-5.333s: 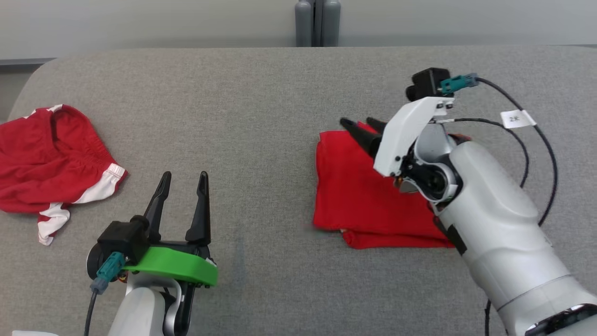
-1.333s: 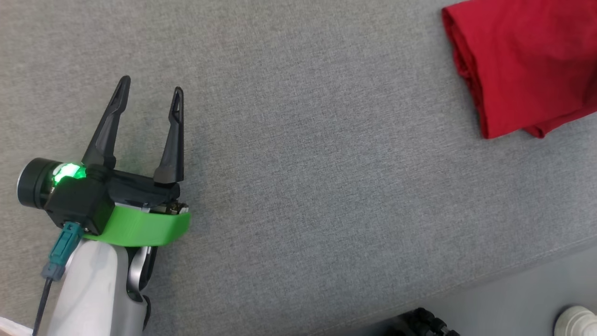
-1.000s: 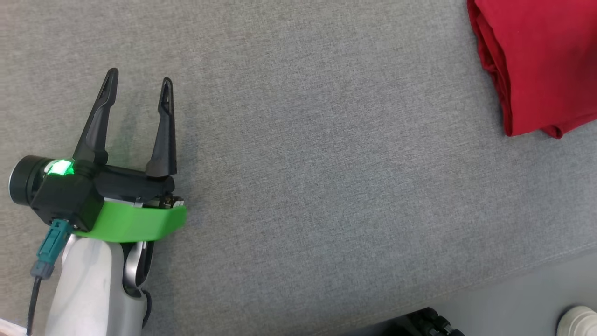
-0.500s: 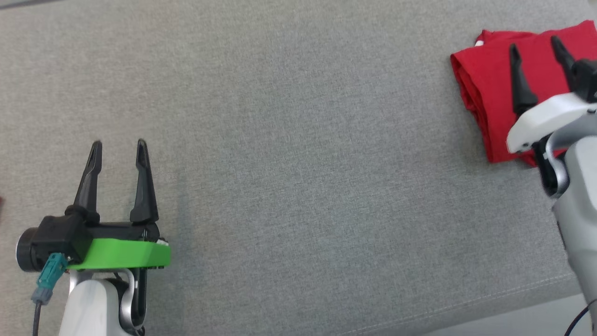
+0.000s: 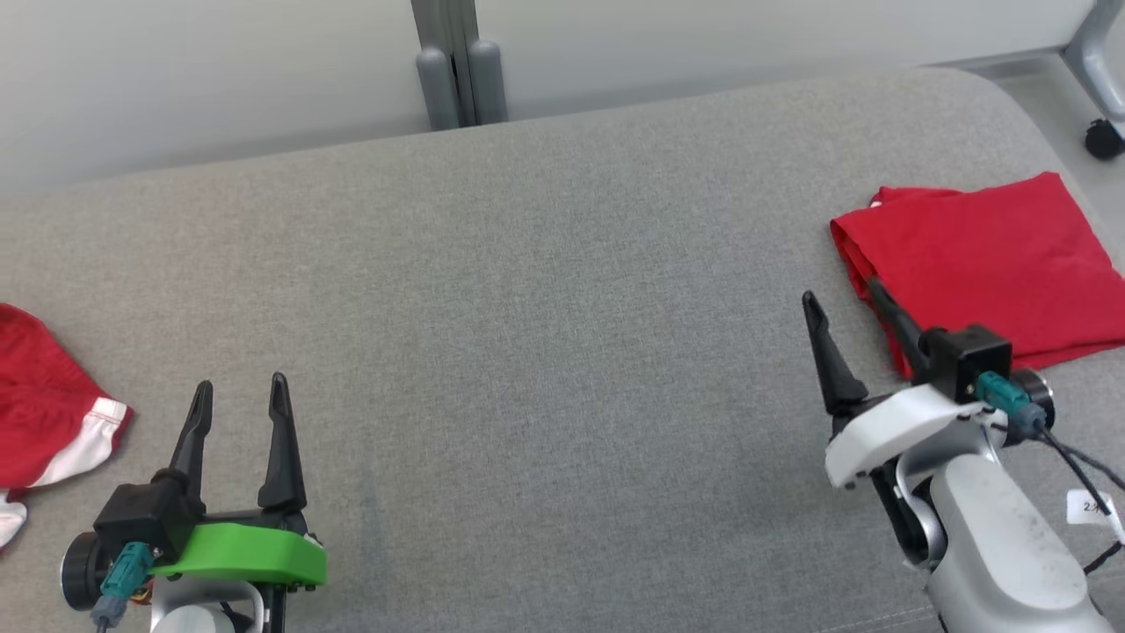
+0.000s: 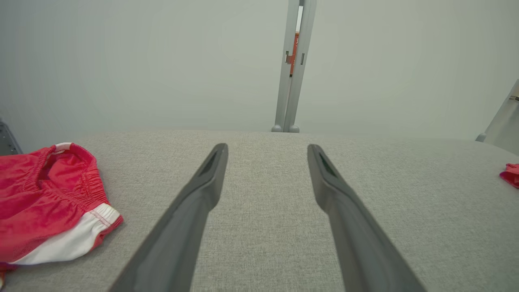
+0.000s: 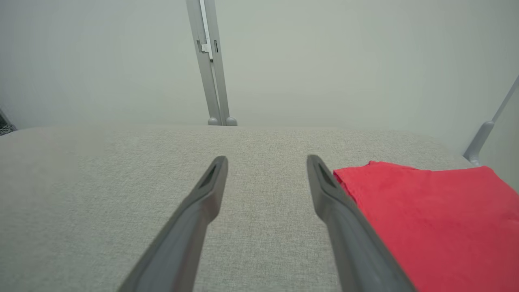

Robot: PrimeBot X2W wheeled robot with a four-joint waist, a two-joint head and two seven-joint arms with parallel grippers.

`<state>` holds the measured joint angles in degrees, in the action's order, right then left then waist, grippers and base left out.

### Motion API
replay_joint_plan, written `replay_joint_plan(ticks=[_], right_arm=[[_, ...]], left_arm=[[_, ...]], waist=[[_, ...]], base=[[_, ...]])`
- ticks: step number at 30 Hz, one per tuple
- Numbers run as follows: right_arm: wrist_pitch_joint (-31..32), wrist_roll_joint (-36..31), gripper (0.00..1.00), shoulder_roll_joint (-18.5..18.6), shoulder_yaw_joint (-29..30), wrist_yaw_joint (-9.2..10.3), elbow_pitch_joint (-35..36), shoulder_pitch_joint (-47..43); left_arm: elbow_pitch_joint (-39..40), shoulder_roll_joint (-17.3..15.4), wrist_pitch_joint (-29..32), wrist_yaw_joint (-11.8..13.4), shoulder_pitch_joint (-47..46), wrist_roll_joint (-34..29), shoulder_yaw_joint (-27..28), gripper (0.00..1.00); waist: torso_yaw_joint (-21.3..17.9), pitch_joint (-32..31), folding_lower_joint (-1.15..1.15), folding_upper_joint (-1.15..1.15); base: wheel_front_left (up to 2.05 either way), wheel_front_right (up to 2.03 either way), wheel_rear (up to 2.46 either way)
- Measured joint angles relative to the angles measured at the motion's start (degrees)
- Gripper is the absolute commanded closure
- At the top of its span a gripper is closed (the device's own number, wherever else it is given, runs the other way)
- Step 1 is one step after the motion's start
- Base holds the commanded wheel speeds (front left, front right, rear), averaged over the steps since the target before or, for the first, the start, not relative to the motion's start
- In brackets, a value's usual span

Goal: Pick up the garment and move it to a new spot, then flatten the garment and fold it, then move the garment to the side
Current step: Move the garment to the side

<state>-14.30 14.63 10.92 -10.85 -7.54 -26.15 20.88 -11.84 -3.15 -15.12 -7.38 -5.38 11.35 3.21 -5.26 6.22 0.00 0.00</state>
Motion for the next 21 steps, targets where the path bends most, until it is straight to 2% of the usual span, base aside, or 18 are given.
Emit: replay_joint_plan(ticks=[11, 21], right_arm=[[0.1, -0.8, 0.00, -2.1, 1.8, 0.00, -0.9, -6.8], [0.0, -1.7, 0.00, -3.4, 3.1, 0.00, -0.9, -8.0]], left_arm=[[-3.7, 0.2, 0.0, 0.4, 2.1, 1.9, 0.9, 0.00], [-4.2, 0.3, 0.0, 1.6, 2.4, 2.6, -0.5, 0.00]], waist=[[0.9, -6.7, 0.00, 0.00], [0.4, -7.8, 0.00, 0.00]], base=[[0.00, 0.00, 0.00], [0.00, 0.00, 0.00]])
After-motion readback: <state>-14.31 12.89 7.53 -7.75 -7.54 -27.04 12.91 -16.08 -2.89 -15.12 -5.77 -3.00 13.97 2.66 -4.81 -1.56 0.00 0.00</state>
